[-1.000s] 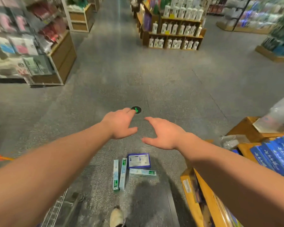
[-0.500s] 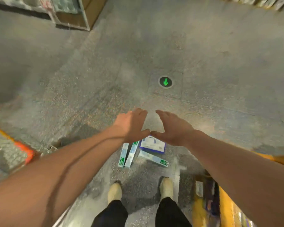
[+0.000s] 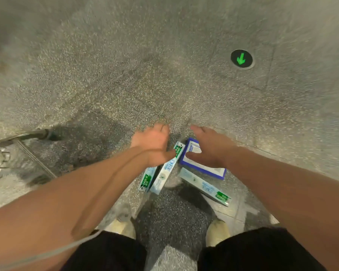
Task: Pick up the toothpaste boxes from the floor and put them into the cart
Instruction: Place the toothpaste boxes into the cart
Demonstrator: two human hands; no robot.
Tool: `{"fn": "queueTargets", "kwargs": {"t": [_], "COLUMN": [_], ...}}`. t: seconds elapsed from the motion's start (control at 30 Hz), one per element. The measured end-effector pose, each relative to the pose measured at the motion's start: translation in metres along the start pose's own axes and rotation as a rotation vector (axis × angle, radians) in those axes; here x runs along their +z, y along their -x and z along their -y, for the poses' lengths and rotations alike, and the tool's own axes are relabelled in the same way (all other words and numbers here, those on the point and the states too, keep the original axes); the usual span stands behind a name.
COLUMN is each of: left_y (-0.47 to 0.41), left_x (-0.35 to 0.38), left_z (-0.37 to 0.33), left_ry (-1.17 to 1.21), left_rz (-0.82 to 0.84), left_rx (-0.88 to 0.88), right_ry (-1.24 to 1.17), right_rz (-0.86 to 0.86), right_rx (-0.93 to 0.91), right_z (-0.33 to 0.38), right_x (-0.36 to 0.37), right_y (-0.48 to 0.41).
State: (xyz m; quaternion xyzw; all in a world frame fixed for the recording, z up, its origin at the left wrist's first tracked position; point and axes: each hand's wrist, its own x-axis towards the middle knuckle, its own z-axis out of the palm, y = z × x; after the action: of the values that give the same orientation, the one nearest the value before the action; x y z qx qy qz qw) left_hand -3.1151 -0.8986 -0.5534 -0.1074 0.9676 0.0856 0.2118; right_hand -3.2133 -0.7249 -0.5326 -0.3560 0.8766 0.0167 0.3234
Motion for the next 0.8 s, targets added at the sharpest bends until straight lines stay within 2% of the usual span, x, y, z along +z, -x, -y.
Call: {"fn": "queueTargets", "kwargs": {"t": [0.17,0.37,0.6,0.8], "left_y": [-0.044,-0.085,-0.086,-0.095], "left_x": [0.095,0.166,0.191,0.204], "left_z": [0.015,0.026,0.024,0.027], "left_ry": [-0.036,-0.094,-0.08,0.019], "left_rz": [0.017,0.036,0.158,0.208], "left_rx": [-0.078,-0.124,-0.222,-0.239], "right_ry": [-0.031,-0.042,-0.028,0.045], "right_rz": [-0.036,-0.034,-0.07,-0.007], "right_rx": [-0.037,-0.094,-0.124,-0.175], "right_z": [-0.015,-0.024,-0.027,-0.018], "right_x": [0.075,0.141,0.185,0.197], "right_y": [-0.083,-0.152,-0.174,-0.177]}}
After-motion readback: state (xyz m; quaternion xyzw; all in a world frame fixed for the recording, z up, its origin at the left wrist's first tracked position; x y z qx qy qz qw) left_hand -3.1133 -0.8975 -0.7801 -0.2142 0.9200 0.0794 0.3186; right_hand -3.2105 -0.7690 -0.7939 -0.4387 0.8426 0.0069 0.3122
